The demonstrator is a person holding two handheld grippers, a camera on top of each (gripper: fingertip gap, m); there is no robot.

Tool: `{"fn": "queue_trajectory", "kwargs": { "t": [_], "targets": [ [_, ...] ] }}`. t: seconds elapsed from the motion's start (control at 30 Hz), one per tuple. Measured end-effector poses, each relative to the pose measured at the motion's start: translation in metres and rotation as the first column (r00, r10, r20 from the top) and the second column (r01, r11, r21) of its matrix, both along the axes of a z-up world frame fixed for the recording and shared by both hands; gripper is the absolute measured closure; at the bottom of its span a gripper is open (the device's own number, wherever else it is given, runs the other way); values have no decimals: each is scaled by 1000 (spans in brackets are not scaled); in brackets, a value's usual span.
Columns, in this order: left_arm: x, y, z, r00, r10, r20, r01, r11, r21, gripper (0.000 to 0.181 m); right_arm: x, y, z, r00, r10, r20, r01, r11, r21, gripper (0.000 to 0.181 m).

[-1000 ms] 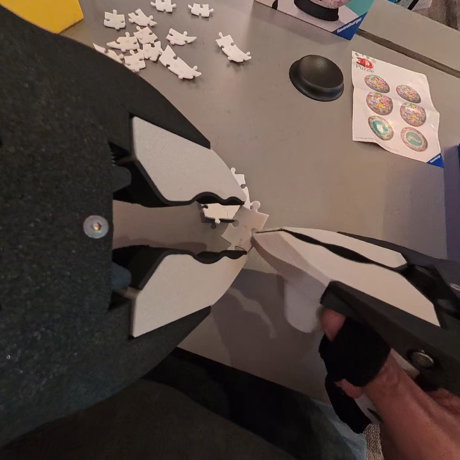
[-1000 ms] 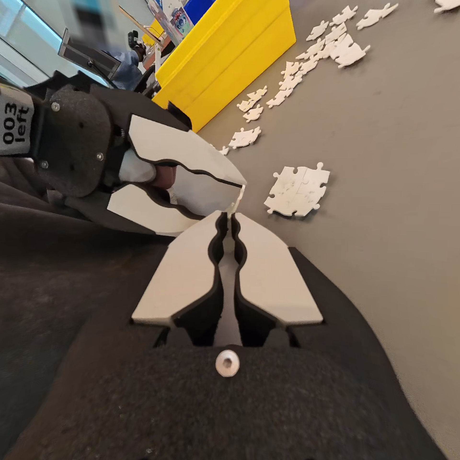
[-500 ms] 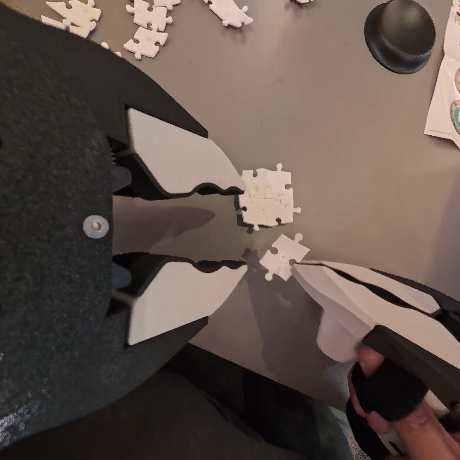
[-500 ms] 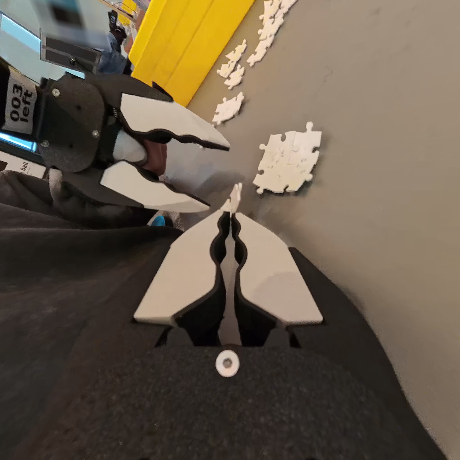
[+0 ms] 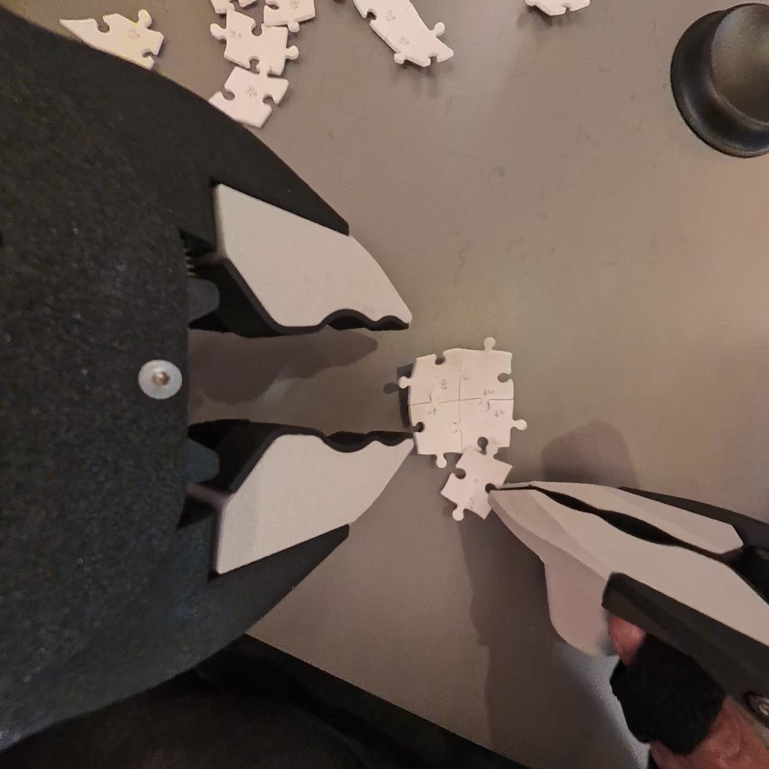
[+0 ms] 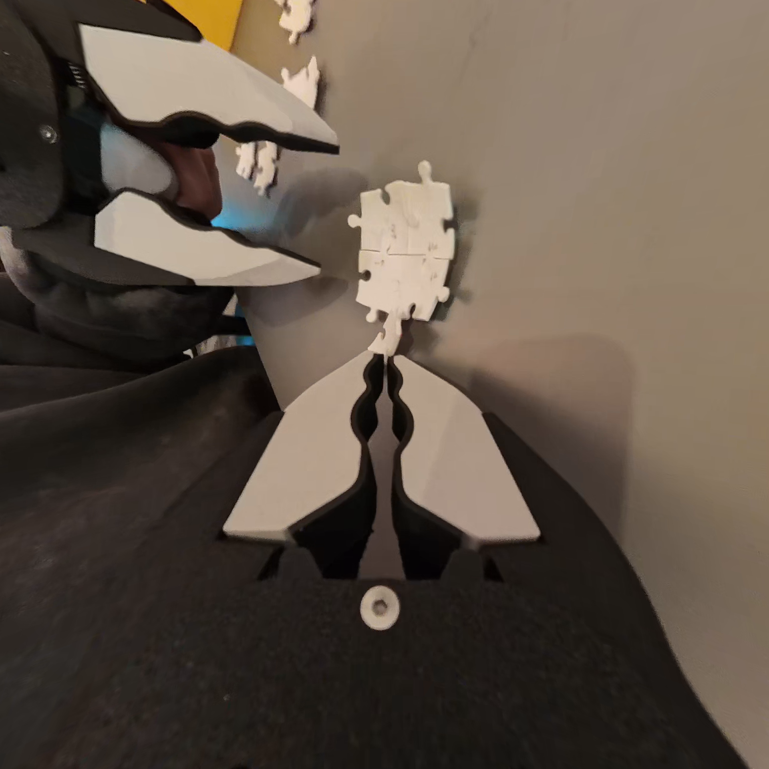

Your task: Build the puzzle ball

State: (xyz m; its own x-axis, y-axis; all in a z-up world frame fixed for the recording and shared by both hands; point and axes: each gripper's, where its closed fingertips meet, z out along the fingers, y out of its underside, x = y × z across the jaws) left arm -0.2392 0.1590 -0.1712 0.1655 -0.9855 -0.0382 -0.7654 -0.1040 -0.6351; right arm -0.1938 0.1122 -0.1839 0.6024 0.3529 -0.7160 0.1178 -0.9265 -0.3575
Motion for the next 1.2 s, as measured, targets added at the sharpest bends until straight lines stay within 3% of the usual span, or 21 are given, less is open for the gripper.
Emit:
{"fn": "queue_trajectory", "kwargs": {
  "t": [0.47,0.93,1.2],
  "targets": [
    [0,9,-19,998,18,-54,-19,1000,-19,138,8,2,-1,990,114,86,-107,991,-76,179],
    [0,16,-17,998,29,-51,-29,1000,0,138,6,-8,16,983,184,16,-181,977,-113,179],
    [0,18,-17,998,31,-56,-31,1000,5,138,13,-1,8,967,253,-10,-250,947,-203,179]
  ]
}}
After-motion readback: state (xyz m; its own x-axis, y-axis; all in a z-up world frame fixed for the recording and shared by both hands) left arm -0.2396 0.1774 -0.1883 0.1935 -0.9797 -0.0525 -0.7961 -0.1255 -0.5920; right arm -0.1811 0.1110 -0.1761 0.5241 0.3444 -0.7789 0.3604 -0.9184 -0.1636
